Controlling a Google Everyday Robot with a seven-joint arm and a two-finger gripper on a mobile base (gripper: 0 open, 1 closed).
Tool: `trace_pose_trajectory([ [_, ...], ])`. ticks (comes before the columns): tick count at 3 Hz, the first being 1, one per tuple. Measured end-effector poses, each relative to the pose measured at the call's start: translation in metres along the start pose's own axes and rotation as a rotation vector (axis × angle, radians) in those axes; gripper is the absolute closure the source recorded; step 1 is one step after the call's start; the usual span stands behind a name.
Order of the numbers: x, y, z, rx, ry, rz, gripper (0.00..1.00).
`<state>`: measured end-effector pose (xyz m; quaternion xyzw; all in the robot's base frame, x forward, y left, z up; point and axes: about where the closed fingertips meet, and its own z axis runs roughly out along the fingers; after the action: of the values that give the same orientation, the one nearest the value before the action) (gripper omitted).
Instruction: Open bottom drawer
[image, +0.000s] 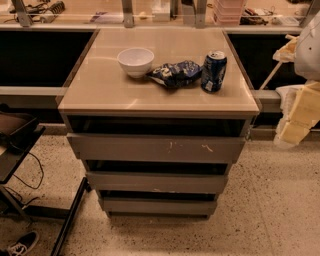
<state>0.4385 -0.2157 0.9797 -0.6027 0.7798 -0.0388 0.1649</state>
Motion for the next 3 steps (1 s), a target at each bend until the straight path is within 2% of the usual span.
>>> trace_pose_trajectory([
  [2,0.001,0.006,0.006,0.005,-0.022,0.006,0.00],
  [3,-0.007,0.038,0.023,0.009,-0.111,0.018,0.00],
])
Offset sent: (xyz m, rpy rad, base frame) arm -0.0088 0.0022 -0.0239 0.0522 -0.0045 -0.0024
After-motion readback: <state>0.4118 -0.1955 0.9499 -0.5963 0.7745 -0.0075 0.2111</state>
